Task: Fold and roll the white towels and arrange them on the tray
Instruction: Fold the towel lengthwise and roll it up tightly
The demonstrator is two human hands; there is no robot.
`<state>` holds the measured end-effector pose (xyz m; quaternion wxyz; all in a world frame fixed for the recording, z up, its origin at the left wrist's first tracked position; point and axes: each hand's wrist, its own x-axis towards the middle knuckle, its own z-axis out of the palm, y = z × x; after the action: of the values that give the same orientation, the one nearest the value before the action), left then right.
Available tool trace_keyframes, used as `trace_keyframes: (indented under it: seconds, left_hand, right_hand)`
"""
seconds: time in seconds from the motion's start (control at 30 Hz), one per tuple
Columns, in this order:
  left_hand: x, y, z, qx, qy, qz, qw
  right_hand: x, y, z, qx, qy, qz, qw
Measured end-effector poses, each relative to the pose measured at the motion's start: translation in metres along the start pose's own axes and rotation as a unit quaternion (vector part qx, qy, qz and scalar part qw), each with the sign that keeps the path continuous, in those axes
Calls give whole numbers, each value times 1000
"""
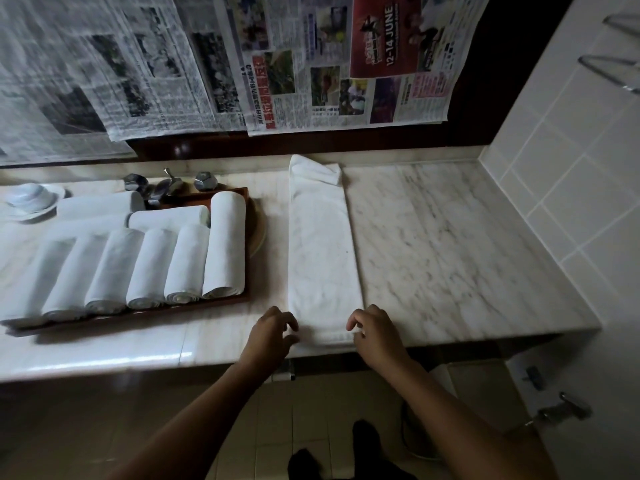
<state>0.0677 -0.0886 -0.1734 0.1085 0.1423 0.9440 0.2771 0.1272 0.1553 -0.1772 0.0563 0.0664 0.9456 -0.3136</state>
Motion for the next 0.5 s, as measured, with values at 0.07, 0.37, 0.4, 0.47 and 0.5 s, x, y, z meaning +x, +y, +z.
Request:
trace_keyframes:
  seconds: [0.07,0.37,0.4,0.47,0.5]
  left_hand:
    - [-4,-2,5,51,-4,82,995]
    - [-16,-11,16,188,-58,220,956]
    - [-16,-13,15,192,-57,226,953]
    - [-15,-16,14,203,-53,242,947]
    - [-14,-16,13,205,-52,252,944]
  right_hand:
    - [-2,-1,3,-32,-14,-37,999]
    - [-14,6,7,-132,-10,-124,984]
    - [-14,6,7,-132,-8,-130,983]
    - [-16,8,8,-137,-6,-141,980]
    - [-15,9,7,-139,-8,-146,980]
